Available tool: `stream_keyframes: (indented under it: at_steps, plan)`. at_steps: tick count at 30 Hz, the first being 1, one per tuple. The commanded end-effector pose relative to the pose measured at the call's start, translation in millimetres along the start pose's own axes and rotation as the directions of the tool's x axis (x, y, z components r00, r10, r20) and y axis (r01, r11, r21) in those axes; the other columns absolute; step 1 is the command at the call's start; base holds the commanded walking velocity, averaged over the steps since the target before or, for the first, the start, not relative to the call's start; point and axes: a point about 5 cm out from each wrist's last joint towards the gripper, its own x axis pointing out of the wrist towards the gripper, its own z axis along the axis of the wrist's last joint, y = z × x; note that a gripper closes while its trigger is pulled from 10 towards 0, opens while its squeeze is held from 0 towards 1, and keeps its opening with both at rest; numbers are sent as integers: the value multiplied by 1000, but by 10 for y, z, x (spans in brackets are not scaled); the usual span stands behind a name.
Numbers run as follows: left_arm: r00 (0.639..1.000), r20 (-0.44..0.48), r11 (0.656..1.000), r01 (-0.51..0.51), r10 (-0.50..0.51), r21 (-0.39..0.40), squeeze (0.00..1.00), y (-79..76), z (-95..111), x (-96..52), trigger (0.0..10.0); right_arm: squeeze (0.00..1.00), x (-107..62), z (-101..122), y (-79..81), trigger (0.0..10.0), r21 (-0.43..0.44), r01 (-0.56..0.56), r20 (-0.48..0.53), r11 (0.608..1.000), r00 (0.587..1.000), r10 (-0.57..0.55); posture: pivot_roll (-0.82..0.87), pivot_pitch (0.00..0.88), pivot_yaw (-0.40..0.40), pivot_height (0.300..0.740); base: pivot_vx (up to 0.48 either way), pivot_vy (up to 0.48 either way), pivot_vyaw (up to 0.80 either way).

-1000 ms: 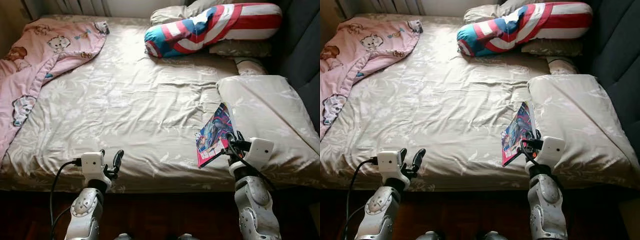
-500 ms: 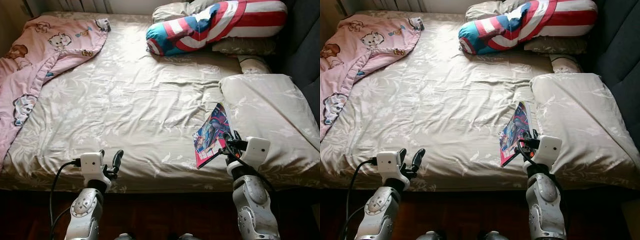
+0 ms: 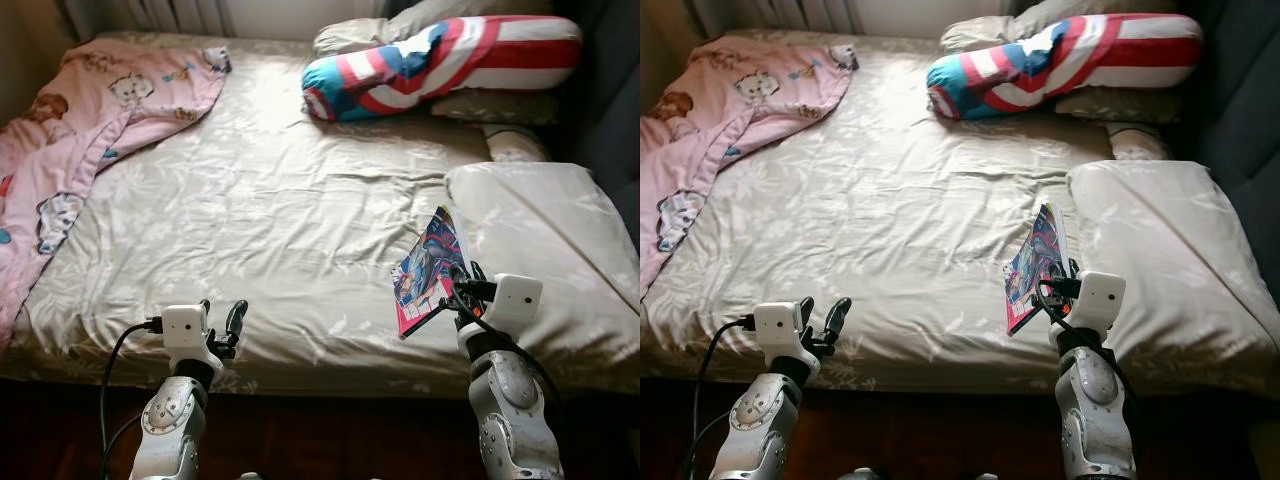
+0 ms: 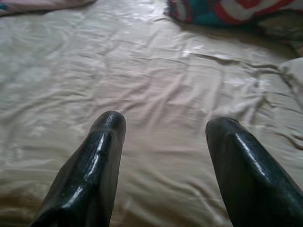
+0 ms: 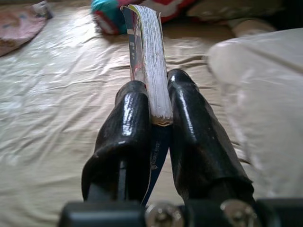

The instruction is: Clean up the room

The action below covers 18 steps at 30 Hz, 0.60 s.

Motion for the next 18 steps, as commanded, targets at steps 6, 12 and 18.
stream_keyframes:
  at_steps: [6,12,18]
  plan:
    - [1000,-16,1000,0,0,-11,0,-11,-32,-29,10000,0,-9,-1,-20,10000,-10,8,0,1000,1000,-8,47,192,-61,726,287,0,0]
    - [1000,-15,1000,2,-2,-12,0,-10,-30,-33,10000,0,-10,-17,-30,10000,-12,16,-5,1000,1000,-16,48,195,-60,726,224,0,0]
    - [1000,-13,1000,4,-5,-11,0,-11,-21,-34,10000,0,-16,-29,-29,10000,-7,13,-9,1000,1000,-13,48,195,-60,726,0,0,0]
